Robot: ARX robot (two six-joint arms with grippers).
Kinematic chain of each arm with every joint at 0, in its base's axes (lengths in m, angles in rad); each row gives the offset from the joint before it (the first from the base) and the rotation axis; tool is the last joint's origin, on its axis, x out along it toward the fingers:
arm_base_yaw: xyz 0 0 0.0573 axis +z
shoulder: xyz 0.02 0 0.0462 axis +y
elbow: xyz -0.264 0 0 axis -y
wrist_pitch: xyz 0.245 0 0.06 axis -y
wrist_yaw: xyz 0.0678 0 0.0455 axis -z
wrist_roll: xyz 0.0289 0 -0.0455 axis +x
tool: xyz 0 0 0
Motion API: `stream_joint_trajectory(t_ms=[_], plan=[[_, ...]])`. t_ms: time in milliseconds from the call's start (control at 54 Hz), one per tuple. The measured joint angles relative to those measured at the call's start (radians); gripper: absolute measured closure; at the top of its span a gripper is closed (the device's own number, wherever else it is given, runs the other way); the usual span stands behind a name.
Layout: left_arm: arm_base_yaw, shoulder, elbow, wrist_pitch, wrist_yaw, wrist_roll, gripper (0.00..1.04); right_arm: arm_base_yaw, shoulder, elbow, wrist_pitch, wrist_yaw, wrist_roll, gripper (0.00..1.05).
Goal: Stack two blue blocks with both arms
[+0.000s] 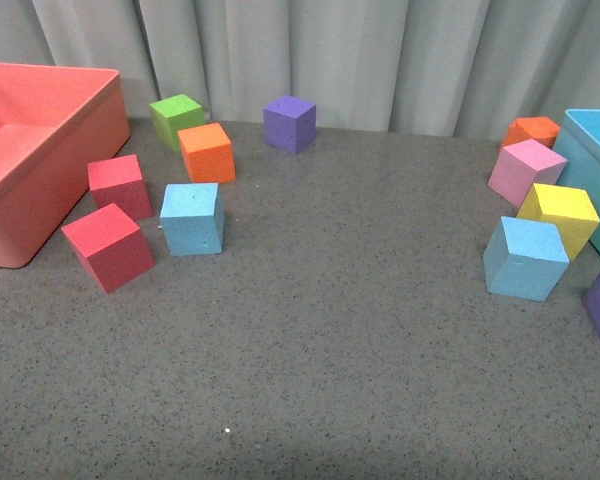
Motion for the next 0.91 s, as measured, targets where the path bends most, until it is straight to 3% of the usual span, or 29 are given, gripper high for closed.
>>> stream_joint_trajectory(t_ms=[426,463,500,556,815,907], plan=[[0.000,0.000,0.000,0.000,0.000,0.000,0.07,0.000,0.000,0.000,0.000,0.000,0.000,0.10],[0.000,0.000,0.000,0.000,0.000,0.000,0.07,0.019,0.011,0.005,-0.021,0.064,-0.025,0.10],[0.000,0.000,0.000,0.000,0.000,0.000,0.07,0.076,0.061,0.023,-0.050,0.227,-0.083,0.10],[0.000,0.000,0.000,0.000,0.000,0.000,0.07,0.111,0.158,0.030,0.002,0.325,-0.139,0.10],[0.000,0.000,0.000,0.000,0.000,0.000,0.07,0.068,0.784,0.186,0.399,0.245,-0.098,0.10],[0.000,0.000,0.000,0.000,0.000,0.000,0.07,0.054,1.044,0.301,0.435,0.193,-0.027,0.10]])
